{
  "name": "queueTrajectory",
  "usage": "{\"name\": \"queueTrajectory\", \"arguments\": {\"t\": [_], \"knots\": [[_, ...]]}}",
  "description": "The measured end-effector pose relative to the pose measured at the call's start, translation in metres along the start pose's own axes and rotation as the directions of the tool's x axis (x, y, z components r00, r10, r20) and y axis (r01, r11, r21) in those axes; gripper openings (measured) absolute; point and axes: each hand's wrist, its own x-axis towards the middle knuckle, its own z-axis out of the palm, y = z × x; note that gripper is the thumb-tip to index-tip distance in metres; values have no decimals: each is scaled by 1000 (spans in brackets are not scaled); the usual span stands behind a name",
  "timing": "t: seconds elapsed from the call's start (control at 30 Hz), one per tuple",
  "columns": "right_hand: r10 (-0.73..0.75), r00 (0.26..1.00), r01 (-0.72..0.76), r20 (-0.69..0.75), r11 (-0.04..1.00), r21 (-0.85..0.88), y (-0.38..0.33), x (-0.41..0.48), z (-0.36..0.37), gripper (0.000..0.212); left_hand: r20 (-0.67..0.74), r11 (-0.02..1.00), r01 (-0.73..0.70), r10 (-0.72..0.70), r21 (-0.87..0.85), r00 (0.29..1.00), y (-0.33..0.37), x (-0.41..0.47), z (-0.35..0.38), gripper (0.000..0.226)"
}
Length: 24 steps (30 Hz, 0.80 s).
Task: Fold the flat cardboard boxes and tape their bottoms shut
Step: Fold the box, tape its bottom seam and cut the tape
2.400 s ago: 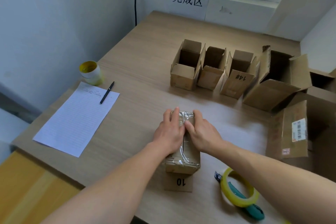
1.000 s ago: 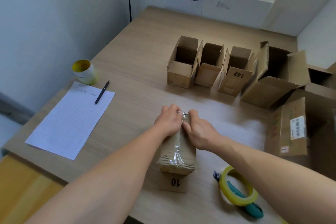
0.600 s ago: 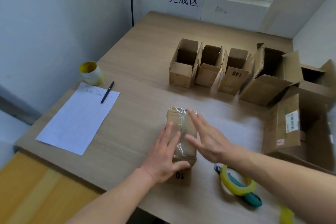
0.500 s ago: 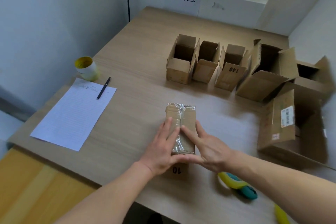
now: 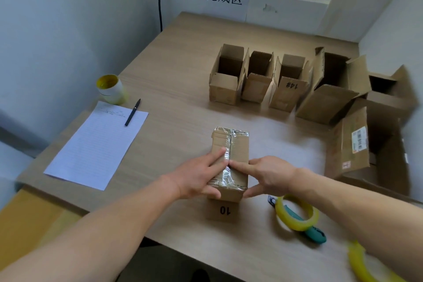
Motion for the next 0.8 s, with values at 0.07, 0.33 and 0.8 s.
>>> {"name": "queueTrajectory", "arguments": {"t": [0.07, 0.33, 0.8], "knots": [[11, 999, -11, -31, 1000, -13, -5, -1, 6, 92, -72, 1000, -15, 14, -2, 997, 1, 4, 0, 92], [65, 996, -64, 60, 998, -17, -5, -1, 3, 110, 105, 996, 7, -16, 85, 994, 3, 2, -26, 120], [104, 989, -120, 102, 979, 167, -14, 9, -9, 90, 176, 988, 5, -32, 152, 984, 9, 15, -45, 90]]}}
